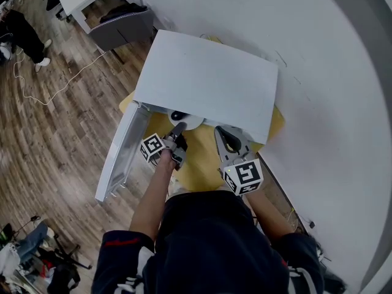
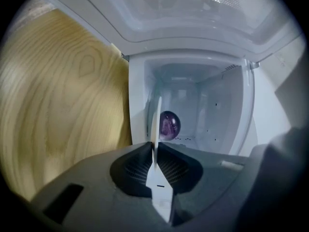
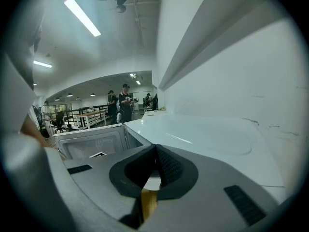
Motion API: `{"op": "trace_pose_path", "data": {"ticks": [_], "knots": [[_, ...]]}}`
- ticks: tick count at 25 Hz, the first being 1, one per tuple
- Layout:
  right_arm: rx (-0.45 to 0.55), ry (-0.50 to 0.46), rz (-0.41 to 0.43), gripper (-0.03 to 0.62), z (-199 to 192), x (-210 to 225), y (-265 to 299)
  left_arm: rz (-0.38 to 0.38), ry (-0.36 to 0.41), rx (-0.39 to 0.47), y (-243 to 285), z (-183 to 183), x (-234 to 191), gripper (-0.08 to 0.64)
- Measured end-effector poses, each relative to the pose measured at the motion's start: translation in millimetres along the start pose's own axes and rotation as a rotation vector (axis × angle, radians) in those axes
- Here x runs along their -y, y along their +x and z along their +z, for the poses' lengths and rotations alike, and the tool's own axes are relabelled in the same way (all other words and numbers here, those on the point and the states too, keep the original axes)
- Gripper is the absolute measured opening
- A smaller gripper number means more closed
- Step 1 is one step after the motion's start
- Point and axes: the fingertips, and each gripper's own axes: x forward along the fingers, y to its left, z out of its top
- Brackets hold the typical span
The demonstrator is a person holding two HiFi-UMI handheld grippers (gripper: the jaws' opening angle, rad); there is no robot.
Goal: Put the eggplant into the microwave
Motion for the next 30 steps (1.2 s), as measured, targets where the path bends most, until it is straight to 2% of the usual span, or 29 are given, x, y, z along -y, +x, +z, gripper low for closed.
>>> {"op": "trace_pose_path", "data": {"ticks": [10, 14, 18, 22, 26, 30], "knots": [[-0.013, 0.002, -0.005, 0.012, -5, 2, -1, 0.009, 0.012, -0.01, 19, 9, 1, 0.034], [-0.021, 0.001, -0.004, 0.012, -7, 2, -3, 0.019, 0.043, -0.02, 21, 10, 1, 0.034], [-0.027, 0.0, -0.003, 0.012, -10, 3, -4, 0.0, 0.045, -0.025, 22, 9, 3, 0.04], [-0.028, -0.002, 0.001, 0.012, -9, 2, -4, -0.027, 0.059, -0.076, 23, 0, 6, 0.163], [-0.025, -0.004, 0.007, 0.012, -9, 0, -4, -0.001, 0.129, -0.094, 13, -5, 4, 0.21], [-0.022, -0.006, 0.012, 0.012, -8, -2, -4, 0.049, 0.287, -0.14, -5, -10, 0, 0.221]]}}
